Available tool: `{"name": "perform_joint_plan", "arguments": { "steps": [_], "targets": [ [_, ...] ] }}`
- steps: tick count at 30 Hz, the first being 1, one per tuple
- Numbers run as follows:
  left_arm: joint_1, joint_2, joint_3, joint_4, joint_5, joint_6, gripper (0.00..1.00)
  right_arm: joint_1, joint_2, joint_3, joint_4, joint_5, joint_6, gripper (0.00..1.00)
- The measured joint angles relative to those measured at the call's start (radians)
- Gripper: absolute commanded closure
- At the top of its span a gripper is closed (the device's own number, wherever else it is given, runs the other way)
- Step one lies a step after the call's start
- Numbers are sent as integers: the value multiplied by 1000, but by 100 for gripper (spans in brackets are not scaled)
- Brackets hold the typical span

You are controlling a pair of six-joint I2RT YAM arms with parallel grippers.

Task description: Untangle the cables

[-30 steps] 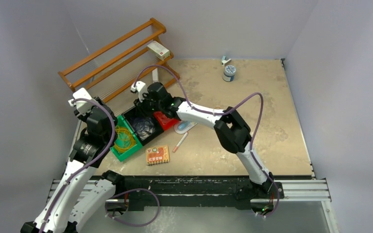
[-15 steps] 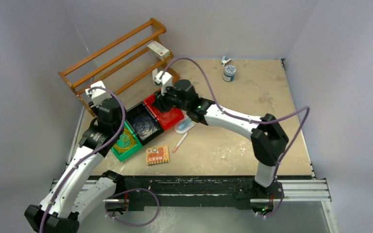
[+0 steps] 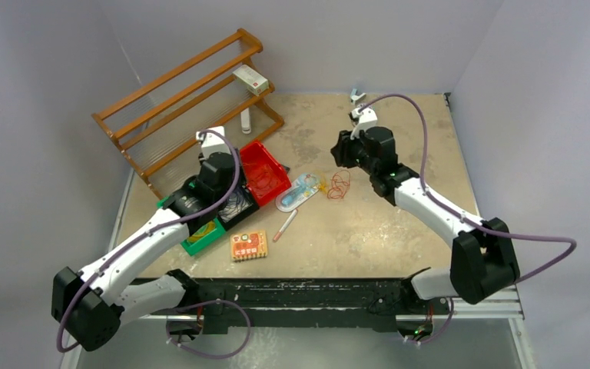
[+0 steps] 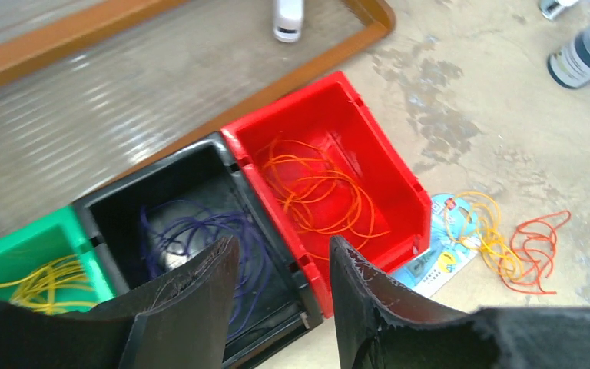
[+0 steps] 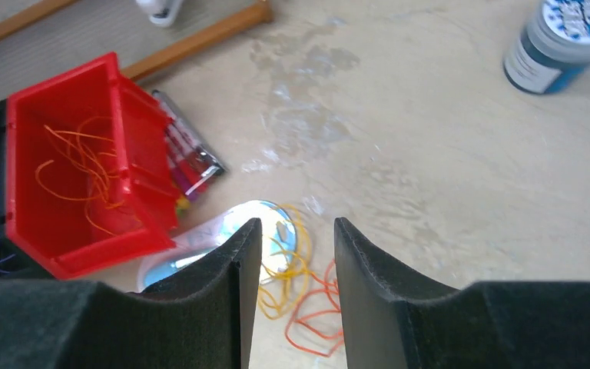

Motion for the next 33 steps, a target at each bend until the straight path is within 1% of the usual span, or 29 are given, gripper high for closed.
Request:
{"name": "perform_joint_plan", "arguments": {
  "steps": [4, 8, 13, 18, 24, 33],
  "targets": [
    [-14, 70, 0, 51, 58, 5, 54, -57, -34, -35, -42, -5, 4, 59],
    [-15, 110, 4, 80, 100, 14, 54, -71, -24, -35, -75, -53, -5, 60],
    [-15, 122, 19, 96, 128, 33, 55, -70, 58, -21, -103, -160, -43, 60],
    [-15, 114, 21, 100, 115, 40, 55, -70, 171, 32, -138, -214, -71, 59],
    [-15, 87, 21, 94, 88, 39, 55, -61, 235, 74, -138, -212, -75, 55],
    [-15, 78, 21, 89, 66, 39, 55, -23, 293, 113, -139, -183, -73, 55]
  ]
}}
